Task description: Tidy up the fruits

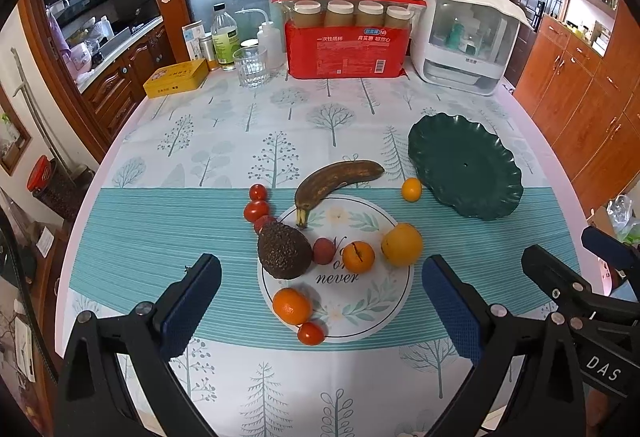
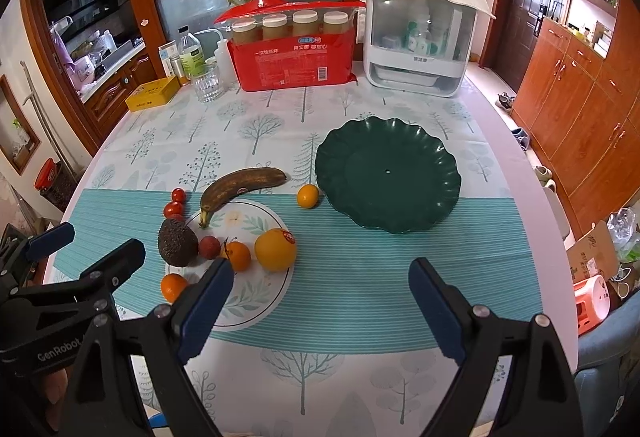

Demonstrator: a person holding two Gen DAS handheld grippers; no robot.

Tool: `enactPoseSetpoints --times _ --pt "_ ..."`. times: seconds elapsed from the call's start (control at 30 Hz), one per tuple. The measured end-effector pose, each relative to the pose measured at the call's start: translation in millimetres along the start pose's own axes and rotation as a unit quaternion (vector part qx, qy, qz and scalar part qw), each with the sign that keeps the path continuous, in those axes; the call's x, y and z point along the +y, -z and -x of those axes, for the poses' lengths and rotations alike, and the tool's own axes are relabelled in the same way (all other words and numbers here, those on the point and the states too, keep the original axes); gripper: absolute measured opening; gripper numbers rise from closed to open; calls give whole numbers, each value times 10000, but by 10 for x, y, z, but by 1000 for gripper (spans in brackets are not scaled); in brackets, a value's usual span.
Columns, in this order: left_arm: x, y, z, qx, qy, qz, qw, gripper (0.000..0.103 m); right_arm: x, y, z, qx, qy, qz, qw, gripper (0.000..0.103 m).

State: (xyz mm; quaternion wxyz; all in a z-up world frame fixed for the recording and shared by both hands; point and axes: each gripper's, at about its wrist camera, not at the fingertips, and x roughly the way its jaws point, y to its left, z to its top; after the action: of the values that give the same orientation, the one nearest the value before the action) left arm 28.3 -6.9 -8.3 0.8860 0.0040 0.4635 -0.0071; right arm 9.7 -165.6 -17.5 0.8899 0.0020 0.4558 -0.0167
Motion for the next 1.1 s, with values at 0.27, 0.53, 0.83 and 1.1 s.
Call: enactPoseSetpoints --times 0.27,0.53,0.83,1.1 --pt "7 6 -9 -2 2 6 10000 100 4 1 -15 -12 -3 3 10000 90" --pt "8 3 -5 3 3 2 10000 100 6 49 52 -49 -53 36 10000 90" --pt "25 23 -12 8 1 10 10000 100 8 66 67 -53 -87 61 9999 90" --pt "61 82 -28 23 -18 35 10000 100 -4 88 85 -53 -156 102 9998 90"
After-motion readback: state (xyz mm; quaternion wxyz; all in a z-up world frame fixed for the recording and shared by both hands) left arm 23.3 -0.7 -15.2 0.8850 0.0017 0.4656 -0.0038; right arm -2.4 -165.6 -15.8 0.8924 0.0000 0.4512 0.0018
